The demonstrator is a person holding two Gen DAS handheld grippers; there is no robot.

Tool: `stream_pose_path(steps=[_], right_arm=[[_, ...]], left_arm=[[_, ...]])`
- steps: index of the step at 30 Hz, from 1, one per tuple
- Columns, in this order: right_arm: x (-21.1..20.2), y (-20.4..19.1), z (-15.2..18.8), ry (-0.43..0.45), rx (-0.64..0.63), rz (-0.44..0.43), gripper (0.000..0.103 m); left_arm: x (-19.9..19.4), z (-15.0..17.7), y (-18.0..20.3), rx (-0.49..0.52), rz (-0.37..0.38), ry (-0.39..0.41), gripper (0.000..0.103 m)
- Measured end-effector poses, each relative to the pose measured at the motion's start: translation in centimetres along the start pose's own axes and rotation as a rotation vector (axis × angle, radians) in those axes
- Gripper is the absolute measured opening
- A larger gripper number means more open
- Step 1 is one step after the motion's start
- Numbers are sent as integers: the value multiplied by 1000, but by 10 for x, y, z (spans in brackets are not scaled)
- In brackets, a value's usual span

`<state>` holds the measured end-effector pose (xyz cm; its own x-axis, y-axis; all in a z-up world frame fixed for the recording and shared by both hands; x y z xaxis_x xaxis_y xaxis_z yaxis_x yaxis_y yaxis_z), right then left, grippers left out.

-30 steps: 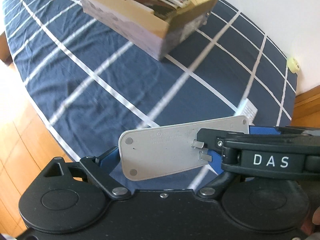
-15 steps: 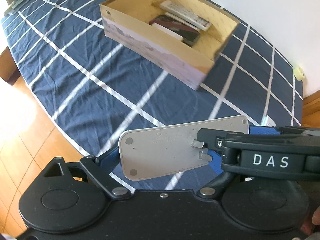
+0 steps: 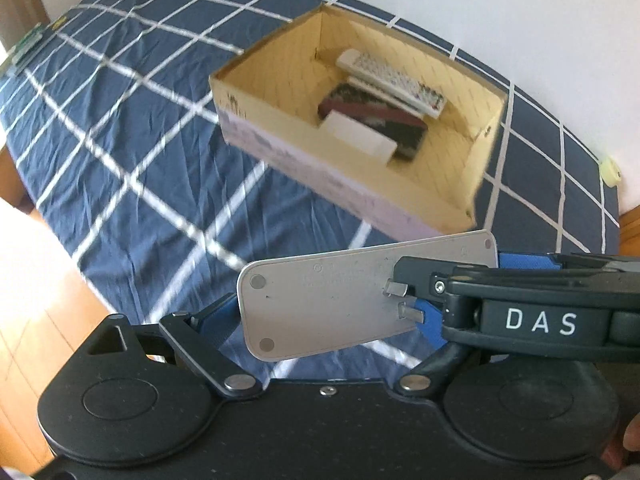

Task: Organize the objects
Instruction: 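Lift the white plate with the right gripper and carry it toward the box, then lower the white plate into the cardboard box and open the right gripper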

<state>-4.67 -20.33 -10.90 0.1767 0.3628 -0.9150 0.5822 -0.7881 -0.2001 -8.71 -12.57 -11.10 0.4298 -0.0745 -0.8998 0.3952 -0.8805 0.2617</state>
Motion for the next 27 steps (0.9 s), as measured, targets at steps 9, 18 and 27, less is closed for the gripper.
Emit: stream_pose_path(steps=[9, 18, 27], right_arm=[[12, -2, -60, 28, 91, 27, 80], [18, 7, -94, 50, 190, 63, 80], [27, 24, -111, 60, 323, 118, 80]], left_arm=[[11, -63, -9, 91, 26, -18, 92], [23, -107, -5, 190, 61, -46, 92], [42, -136, 4, 323, 119, -103, 92]])
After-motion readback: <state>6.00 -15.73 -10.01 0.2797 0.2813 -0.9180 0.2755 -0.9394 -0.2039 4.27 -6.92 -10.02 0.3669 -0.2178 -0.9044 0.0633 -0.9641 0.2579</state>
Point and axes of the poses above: each gripper's, at about its wrist camera, not at the fingertips, and x roughly the way its jaws point, y to its right, z to its underside, the point moved 10 cm from there along x, roughly the way its jaws point, and after that the axes turned 10 degrees about z, right-handed, at the moved point
